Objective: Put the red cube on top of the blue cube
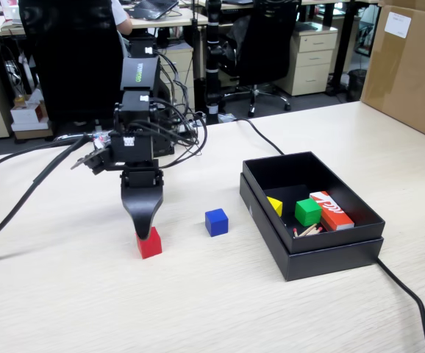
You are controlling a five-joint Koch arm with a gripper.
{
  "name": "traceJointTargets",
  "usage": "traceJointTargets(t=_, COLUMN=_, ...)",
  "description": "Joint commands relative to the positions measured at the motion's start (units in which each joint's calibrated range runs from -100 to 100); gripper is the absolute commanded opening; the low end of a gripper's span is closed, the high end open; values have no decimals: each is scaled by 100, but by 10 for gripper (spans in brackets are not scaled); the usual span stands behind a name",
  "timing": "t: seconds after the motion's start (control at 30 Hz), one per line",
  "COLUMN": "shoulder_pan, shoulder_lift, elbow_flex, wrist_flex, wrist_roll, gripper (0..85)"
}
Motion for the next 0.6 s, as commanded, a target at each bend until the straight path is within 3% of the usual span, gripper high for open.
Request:
traceJointTargets(t=0.0, shoulder_pan=-20, shoulder_lift=-740, elbow_flex=145, wrist_flex=-50, wrist_roll=-34, gripper=496)
traceJointTargets(t=0.57, shoulder_pan=73, shoulder_lift=-1405, elbow_flex=263, wrist_flex=-404, wrist_roll=-29, gripper=487)
